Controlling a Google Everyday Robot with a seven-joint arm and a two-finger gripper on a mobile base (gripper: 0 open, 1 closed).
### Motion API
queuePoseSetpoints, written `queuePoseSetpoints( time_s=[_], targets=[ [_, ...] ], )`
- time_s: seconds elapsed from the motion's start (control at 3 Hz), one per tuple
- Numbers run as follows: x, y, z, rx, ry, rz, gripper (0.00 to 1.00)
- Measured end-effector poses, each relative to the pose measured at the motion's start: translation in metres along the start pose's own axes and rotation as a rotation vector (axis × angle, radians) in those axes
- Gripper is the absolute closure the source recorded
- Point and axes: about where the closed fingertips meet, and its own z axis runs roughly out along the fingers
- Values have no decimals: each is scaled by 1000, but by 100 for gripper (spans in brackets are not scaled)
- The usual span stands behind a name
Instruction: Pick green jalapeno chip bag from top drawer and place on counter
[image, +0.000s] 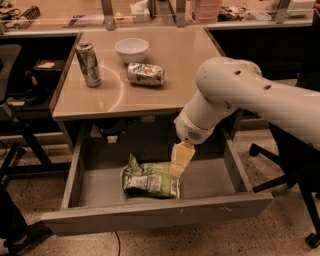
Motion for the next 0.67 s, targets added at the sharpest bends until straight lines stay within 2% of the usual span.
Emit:
queuePoseSetpoints(
  time_s=[0.33, 0.67],
  targets=[
    [-21, -12, 58, -37, -46, -11, 0],
    [-21, -12, 59, -39, -47, -11, 0]
  ],
)
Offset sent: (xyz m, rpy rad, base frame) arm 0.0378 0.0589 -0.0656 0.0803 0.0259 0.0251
